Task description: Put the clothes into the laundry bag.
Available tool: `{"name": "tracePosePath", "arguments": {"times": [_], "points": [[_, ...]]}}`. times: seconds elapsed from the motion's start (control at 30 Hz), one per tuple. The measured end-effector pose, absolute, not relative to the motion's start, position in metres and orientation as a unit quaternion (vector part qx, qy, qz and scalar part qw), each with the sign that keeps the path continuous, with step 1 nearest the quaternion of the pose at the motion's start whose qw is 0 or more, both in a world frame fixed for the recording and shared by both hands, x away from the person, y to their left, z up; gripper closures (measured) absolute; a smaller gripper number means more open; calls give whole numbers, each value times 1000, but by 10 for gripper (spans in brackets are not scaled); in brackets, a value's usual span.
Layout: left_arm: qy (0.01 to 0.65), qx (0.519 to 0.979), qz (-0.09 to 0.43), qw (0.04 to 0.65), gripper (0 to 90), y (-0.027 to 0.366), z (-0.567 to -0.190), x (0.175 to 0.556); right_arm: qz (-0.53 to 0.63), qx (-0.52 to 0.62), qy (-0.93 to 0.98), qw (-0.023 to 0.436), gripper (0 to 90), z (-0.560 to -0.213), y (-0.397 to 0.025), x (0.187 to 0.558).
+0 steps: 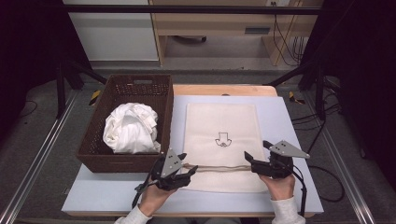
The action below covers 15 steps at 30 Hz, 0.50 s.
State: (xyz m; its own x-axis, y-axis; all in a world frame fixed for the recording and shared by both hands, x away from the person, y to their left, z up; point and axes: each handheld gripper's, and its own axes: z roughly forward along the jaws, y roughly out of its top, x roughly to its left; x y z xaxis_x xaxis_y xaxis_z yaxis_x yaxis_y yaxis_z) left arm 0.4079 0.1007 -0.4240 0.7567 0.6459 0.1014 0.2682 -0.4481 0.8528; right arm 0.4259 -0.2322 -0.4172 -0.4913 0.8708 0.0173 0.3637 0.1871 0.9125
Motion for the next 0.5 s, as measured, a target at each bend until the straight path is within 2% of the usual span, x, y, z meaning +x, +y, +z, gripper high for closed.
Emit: {"name": "tracePosePath", "arguments": {"times": [0.13, 0.33, 0.5], "points": [[274, 840, 210, 418, 468, 88, -440, 409, 469, 415, 738, 252, 223, -424, -218, 428], [276, 855, 168, 405, 677, 77, -457, 411, 444, 403, 767, 227, 279, -440, -196, 434], [277, 867, 142, 390, 796, 69, -469, 413, 415, 399, 792, 205, 351, -456, -178, 440]]}}
